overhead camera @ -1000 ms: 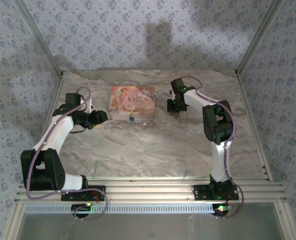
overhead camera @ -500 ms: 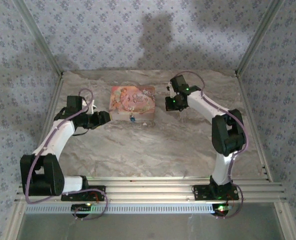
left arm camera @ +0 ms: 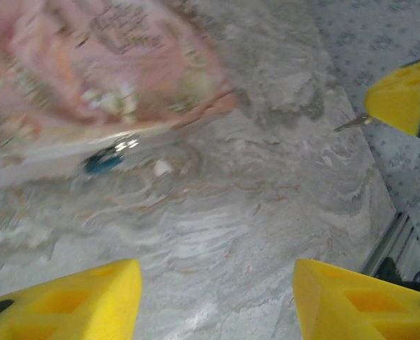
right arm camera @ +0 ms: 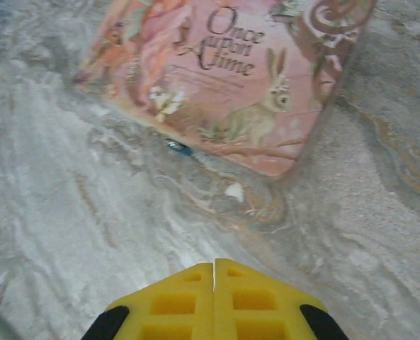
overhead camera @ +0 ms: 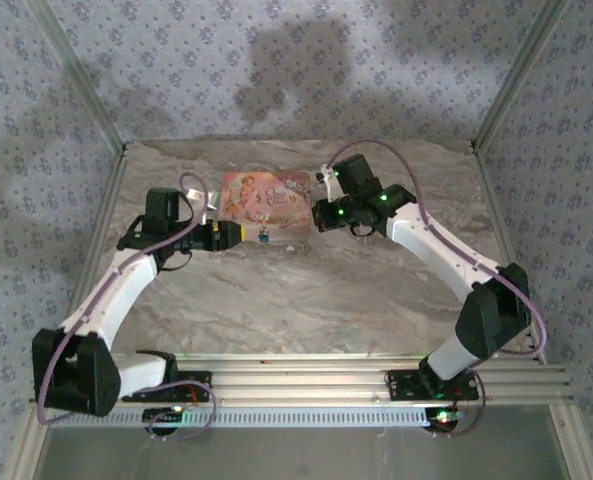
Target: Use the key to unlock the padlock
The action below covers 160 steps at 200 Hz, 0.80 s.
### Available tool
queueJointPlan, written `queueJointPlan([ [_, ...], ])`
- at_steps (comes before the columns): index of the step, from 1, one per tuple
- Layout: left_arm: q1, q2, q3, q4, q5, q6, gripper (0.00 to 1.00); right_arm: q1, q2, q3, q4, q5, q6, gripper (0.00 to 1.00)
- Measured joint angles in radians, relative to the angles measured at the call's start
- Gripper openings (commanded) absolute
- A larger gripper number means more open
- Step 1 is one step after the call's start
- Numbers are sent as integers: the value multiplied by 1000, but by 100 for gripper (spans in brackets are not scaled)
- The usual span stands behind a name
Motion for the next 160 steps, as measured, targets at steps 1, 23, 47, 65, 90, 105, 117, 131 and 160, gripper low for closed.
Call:
queueJointPlan([
  [1, -4, -5, -2, 3, -1, 2, 59, 1, -2, 0, 0, -1, 0, 0],
  [23, -57, -77, -22, 55, -14, 35, 60, 30, -47, -31, 28, -16, 32, 0],
  [47, -130, -100, -63, 148, -46, 55, 57, 62, -71, -69, 53, -28, 72, 0],
  [65, -211, -98, -121, 226, -78, 55, 55, 97, -70, -83, 66, -31, 98, 0],
  [90, -267, -84, -158, 261, -82, 63, 52, 135, -70, -83, 70, -39, 120, 0],
  [105, -266, -87, -171, 281, -90, 71, 51, 154, -70, -84, 76, -37, 128, 0],
  [117, -266, -93, -187, 299, -97, 71, 50, 166, -71, -91, 97, -37, 132, 0],
  [131, -266, -101, -207, 309, -102, 69, 50, 176, -71, -110, 122, -37, 143, 0],
  [160, -266, -119, -237, 306, -120, 54, 50, 196, -62, -130, 146, -32, 169, 0],
])
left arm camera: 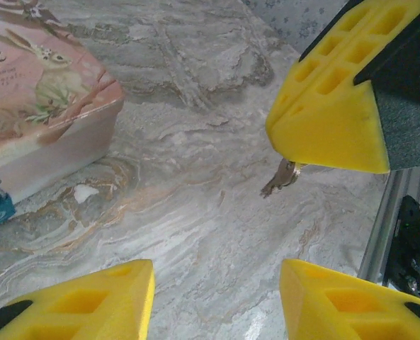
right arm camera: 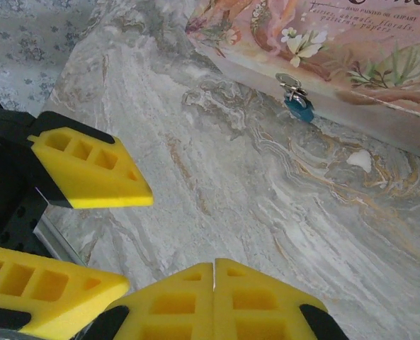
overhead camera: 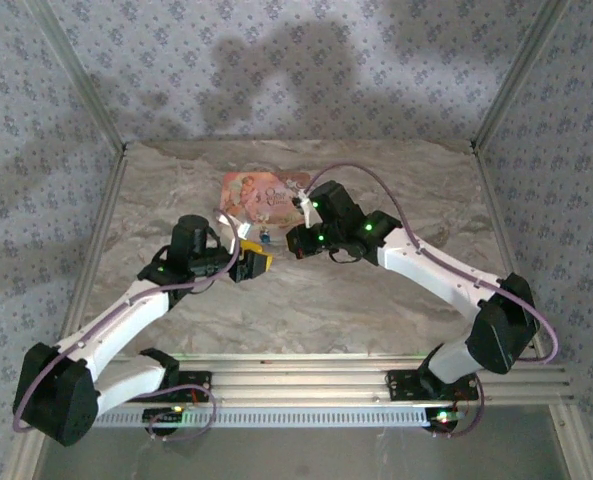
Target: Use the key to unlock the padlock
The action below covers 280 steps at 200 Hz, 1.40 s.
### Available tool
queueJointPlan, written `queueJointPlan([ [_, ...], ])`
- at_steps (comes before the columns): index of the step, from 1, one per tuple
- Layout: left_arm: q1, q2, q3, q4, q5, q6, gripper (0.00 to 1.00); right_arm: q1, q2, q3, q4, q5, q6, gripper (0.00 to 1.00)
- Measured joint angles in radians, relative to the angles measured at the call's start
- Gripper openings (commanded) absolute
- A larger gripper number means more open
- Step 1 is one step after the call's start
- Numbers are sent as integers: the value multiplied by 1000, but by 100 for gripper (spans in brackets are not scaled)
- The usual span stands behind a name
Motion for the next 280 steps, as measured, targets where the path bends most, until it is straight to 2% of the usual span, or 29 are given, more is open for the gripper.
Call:
queueJointPlan([
  [26, 0, -29, -16, -6, -15, 1, 55, 16, 19, 0, 24, 15, 24, 0],
  [77, 21, -58, -40, 17, 18, -3, 53, 19, 33, 3, 26, 50, 70, 0],
  [91, 33, -37, -40, 55, 50, -24, 50, 18, 33, 4, 25, 52, 87, 0],
  [130, 48, -12, -97, 208, 105, -82, 51, 6, 33, 20, 13, 48, 138, 0],
  [195, -1, 34, -106, 257, 147, 8, 51, 2, 32, 21, 1, 25, 206, 0],
  [280, -13, 155, -21, 296, 163, 35, 44, 7, -13, 20, -5, -13, 233, 0],
])
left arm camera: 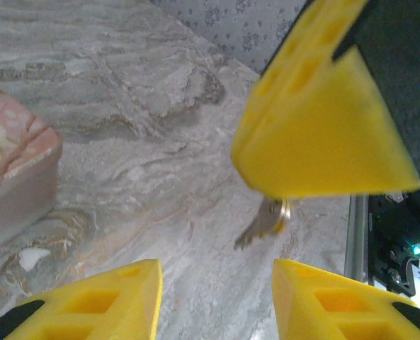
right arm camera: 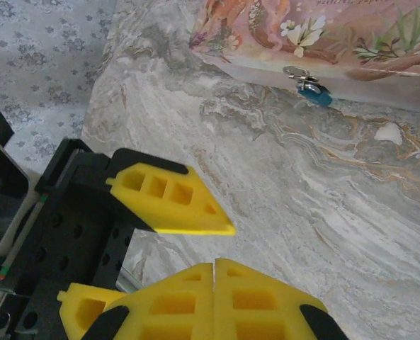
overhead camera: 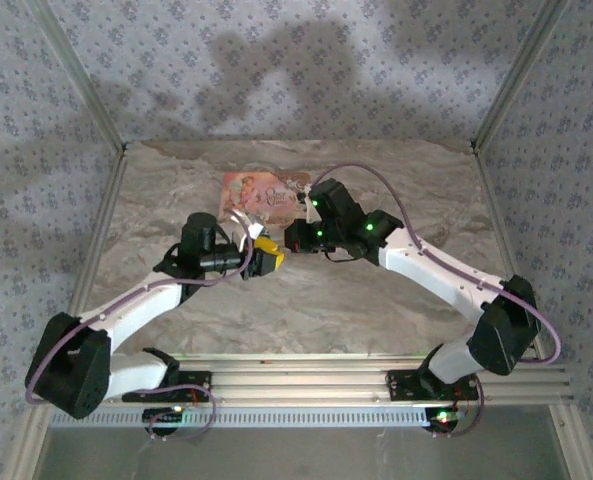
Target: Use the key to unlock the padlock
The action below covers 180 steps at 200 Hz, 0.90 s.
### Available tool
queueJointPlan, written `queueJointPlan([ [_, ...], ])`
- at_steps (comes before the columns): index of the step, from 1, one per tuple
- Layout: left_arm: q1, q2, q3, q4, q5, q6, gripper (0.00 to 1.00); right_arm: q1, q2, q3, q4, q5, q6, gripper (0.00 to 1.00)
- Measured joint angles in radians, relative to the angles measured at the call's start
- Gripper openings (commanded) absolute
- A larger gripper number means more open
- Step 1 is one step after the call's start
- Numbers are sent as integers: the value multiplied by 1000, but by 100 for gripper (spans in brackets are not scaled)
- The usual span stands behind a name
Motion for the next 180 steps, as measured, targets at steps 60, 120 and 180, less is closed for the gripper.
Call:
queueJointPlan([
  [60, -11, 35, 51, -7, 39, 19, 37, 6, 0, -1, 1, -2, 14, 0],
  [120, -34, 50, 56, -21, 59, 34, 14, 9, 0, -16, 5, 1, 29, 0],
  [180, -39, 50, 60, -36, 63, 32, 0, 11, -12, -34, 17, 12, 51, 20],
])
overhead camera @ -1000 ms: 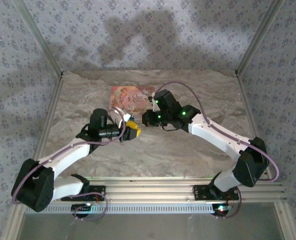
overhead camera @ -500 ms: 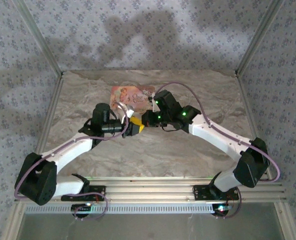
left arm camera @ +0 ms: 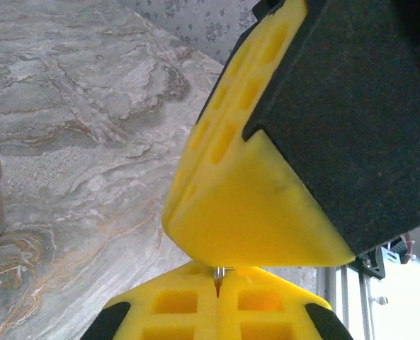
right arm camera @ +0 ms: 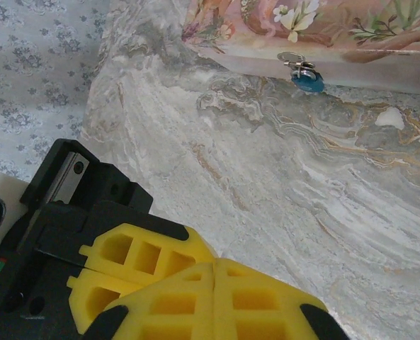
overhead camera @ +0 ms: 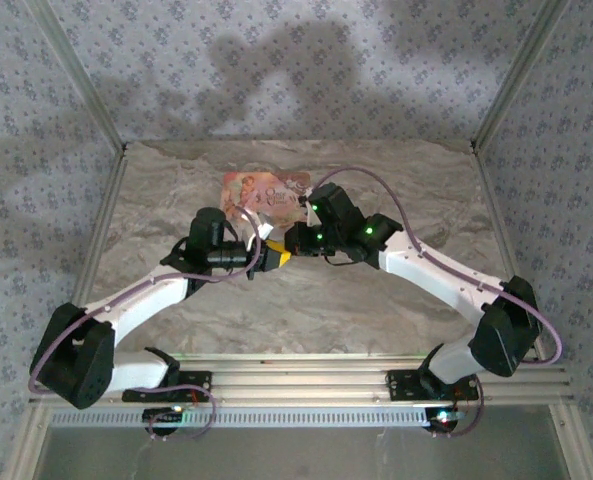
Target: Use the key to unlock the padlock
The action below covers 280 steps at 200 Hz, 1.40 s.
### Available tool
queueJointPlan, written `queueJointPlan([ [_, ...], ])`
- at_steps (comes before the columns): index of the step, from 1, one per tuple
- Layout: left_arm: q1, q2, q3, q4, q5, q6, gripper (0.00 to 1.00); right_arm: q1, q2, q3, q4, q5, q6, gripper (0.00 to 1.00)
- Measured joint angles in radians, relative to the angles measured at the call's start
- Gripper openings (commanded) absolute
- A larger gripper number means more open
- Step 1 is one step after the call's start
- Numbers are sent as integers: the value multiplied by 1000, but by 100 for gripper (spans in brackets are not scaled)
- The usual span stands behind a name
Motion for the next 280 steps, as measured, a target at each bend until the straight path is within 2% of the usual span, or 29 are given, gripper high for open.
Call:
queueJointPlan([
  [14, 0, 0, 2, -3, -13, -10, 0, 2, -8, -6, 4, 0, 0, 30],
  [29, 5, 0, 2, -8, -24, -31, 0, 5, -28, -19, 13, 5, -1, 33],
  [67, 70, -2, 2, -14, -15, -147, 0, 1, -158, -120, 72, 48, -11, 28],
  [103, 130, -29, 2, -10, 42, -284, 0, -7, -259, -266, 212, 51, -21, 25],
  [155, 141, -33, 44, 5, 163, -492, 0, 6, -246, -336, 373, 15, -58, 25],
  [192, 141, -47, 56, 14, 203, -595, 0, 17, -208, -336, 447, -20, -73, 26],
  [249, 141, -81, 76, 15, 240, -647, 0, 35, -168, -325, 462, -50, -117, 26],
  [280, 141, -90, 79, 0, 247, -647, 0, 40, -154, -293, 463, -64, -137, 30],
])
